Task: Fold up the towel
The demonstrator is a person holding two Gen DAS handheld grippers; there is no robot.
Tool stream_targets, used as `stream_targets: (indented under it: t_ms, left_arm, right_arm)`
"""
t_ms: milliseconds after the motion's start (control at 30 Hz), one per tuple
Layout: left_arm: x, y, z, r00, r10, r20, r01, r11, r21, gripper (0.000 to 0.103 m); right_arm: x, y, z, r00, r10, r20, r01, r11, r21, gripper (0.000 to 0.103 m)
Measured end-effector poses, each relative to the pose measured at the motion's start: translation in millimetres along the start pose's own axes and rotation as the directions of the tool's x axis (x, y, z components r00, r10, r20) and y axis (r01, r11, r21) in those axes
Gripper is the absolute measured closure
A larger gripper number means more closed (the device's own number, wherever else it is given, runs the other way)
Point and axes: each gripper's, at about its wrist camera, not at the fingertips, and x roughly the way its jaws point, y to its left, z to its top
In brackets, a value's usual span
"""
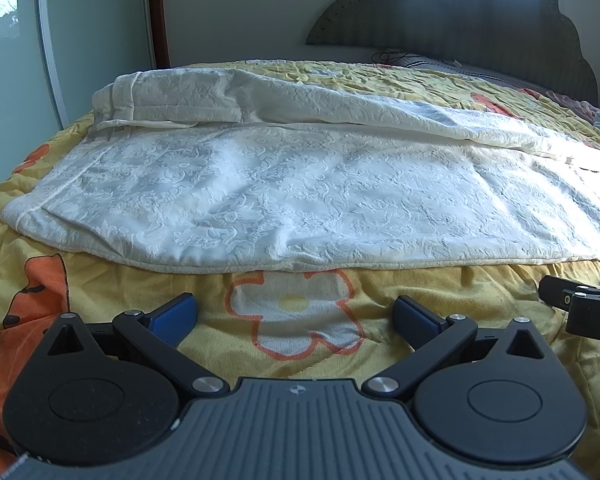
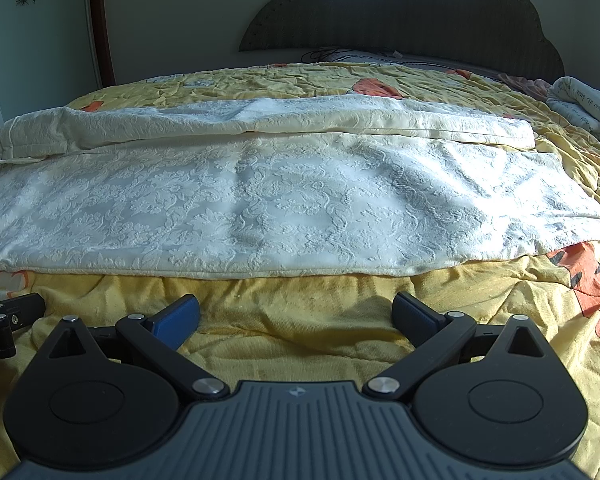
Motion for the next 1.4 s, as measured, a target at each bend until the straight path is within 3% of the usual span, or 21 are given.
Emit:
stream_targets:
  t_ms: [333, 433, 533, 633, 733, 800, 900, 1000, 1100, 1233, 1400]
  left_arm:
    - [-0.6, -0.6, -0.1, 1.000, 0.002, 0.003, -0.002, 1.000, 0.009, 0.001]
    - [-5.6, 2.4, 3.9, 1.000, -0.020, -0.013, 0.021, 0.998, 0.064, 0.000]
    - [-18.5, 19.8, 13.3, 0.999, -0.053, 0.007, 0.052, 0.994, 0.101, 0.008]
    - [-32.1, 60.7, 40.3, 0.992, -0.096, 0.079, 0.092, 0.994, 0.053, 0.006]
    - [-33.8, 112.3, 88.0, 0.983, -0.073, 0.169, 0.079, 0.996, -0.033, 0.001]
    - [-24.8, 153.9, 130.1, 0.971, -0.052, 0.232, 0.082, 0.989, -0.120, 0.000]
    - [9.5, 215.2, 187.0, 0.966, -0.089, 0.241, 0.154, 0.951, -0.269, 0.000]
    - [73.0, 269.1, 233.9, 0.965, -0.222, 0.140, 0.261, 0.874, -0.411, 0.000]
    - [140.5, 305.1, 258.8, 0.947, -0.321, 0.032, 0.287, 0.795, -0.535, 0.001]
    - [203.6, 316.6, 274.6, 0.929, -0.366, -0.051, 0.278, 0.784, -0.556, 0.001]
    - [258.7, 316.2, 280.5, 0.887, -0.446, -0.119, 0.316, 0.774, -0.550, 0.002]
  right_arm:
    - [0.0, -2.3, 1.4, 1.000, 0.012, -0.010, -0.012, 1.000, -0.010, 0.000]
    - [-1.5, -5.8, 4.9, 0.999, 0.038, -0.036, -0.039, 0.999, -0.023, 0.000]
    - [-12.7, -15.5, 13.5, 0.995, 0.091, -0.048, -0.091, 0.996, 0.000, 0.000]
    - [-28.4, -33.1, 36.3, 0.982, 0.187, 0.019, -0.187, 0.982, 0.030, 0.000]
    - [-31.9, -38.2, 68.9, 0.975, 0.201, 0.090, -0.199, 0.979, -0.035, 0.000]
    - [-31.0, -40.0, 88.7, 0.960, 0.223, 0.171, -0.207, 0.973, -0.104, 0.000]
    - [-23.6, -44.7, 119.9, 0.915, 0.271, 0.298, -0.229, 0.959, -0.169, 0.000]
    - [-3.2, -47.9, 159.4, 0.910, 0.307, 0.278, -0.277, 0.950, -0.141, 0.000]
    - [18.6, -48.7, 188.2, 0.909, 0.356, 0.217, -0.346, 0.935, -0.084, 0.000]
    - [44.4, -38.5, 201.3, 0.907, 0.384, 0.172, -0.378, 0.923, -0.068, 0.000]
    - [70.9, -17.6, 201.7, 0.912, 0.391, 0.121, -0.374, 0.916, -0.144, 0.000]
